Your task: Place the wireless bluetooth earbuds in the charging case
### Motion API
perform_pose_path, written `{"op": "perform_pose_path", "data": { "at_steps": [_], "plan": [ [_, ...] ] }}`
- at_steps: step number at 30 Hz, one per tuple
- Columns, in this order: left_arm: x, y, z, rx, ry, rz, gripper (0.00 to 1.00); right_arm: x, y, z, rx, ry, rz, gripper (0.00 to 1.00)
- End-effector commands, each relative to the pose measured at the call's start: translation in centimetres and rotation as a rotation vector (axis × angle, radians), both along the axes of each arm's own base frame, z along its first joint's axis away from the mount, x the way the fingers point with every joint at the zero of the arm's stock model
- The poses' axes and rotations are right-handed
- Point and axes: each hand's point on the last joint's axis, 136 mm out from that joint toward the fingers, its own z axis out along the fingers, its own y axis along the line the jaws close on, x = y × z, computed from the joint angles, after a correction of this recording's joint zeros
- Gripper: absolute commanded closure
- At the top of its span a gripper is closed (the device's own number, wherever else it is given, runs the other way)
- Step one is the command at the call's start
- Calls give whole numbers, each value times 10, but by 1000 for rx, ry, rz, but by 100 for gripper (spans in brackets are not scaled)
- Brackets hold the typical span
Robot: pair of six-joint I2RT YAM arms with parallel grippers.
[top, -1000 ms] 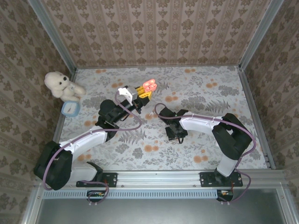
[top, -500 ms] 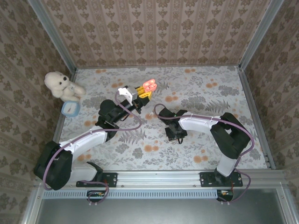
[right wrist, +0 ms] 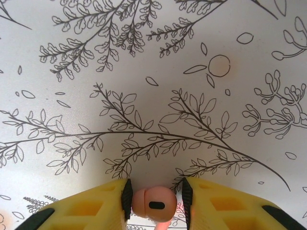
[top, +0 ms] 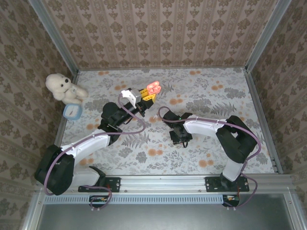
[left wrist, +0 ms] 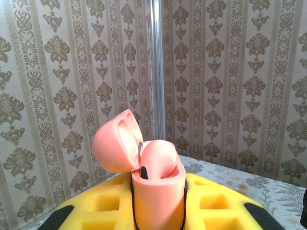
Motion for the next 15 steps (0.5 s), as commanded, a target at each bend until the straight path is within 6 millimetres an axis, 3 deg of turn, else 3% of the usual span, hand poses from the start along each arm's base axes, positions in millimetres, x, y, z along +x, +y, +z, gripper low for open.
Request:
{"op": "perform_pose_path", "data": {
  "at_steps": [1,8,15],
  "plan": [
    [1,2,14,-34,-22,0,100,-11,-11,-4,-40,24,13,64],
    [0,3,14,-35,-21,1,100,-13,-12,-5,-41,29,8,59],
    [1,2,14,-36,-20,1,100,-12,-12,-4,-40,26,3,62]
  ]
}}
